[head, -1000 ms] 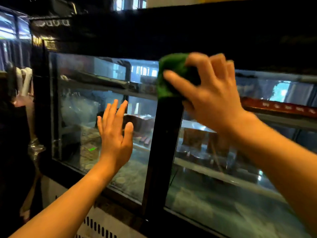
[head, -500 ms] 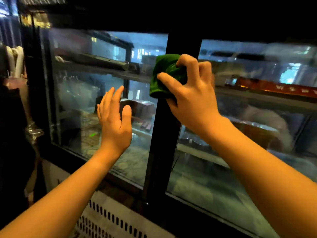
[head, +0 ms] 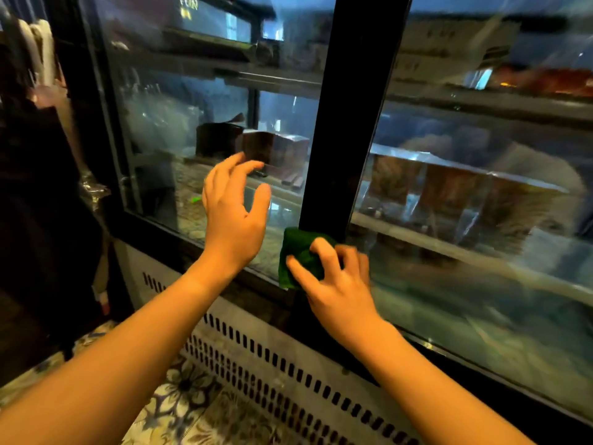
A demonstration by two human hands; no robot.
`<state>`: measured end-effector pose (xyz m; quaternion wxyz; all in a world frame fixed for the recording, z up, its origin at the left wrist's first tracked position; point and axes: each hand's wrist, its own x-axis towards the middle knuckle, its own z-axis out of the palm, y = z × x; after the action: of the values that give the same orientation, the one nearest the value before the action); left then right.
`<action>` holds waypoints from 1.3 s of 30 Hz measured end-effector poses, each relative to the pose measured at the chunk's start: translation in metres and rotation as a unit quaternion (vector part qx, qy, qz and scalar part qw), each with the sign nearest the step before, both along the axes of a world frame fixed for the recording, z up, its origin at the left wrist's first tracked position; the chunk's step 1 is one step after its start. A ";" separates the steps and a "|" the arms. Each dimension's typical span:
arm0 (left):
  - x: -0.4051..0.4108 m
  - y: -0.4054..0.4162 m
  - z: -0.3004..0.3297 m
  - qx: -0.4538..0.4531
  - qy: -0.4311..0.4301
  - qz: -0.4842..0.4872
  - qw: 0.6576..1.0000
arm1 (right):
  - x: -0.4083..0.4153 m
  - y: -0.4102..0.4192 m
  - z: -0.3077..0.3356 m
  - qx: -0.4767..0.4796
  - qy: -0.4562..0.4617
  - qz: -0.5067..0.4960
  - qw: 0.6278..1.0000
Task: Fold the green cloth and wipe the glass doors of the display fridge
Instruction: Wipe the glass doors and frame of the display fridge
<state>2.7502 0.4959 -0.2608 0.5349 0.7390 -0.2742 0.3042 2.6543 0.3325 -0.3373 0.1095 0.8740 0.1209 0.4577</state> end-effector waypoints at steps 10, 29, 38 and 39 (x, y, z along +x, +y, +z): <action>-0.013 0.000 -0.036 0.013 0.043 -0.034 0.998 | -0.032 0.015 -0.024 -0.063 0.252 -0.056 0.964; -0.057 -0.020 0.060 -0.387 0.167 -0.305 0.854 | -0.005 0.059 0.151 0.379 0.085 0.276 0.879; -0.008 -0.006 0.108 -0.274 -0.089 -0.110 0.951 | 0.008 0.033 0.172 0.136 -0.129 0.029 0.982; -0.002 -0.007 0.113 -0.227 -0.147 -0.078 0.960 | 0.014 0.032 0.166 0.118 -0.132 -0.013 0.984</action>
<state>2.7484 0.4892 -0.1475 0.6646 0.5216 -0.3306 0.4207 2.6679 0.3649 -0.1712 0.0267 0.8140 0.0393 0.5789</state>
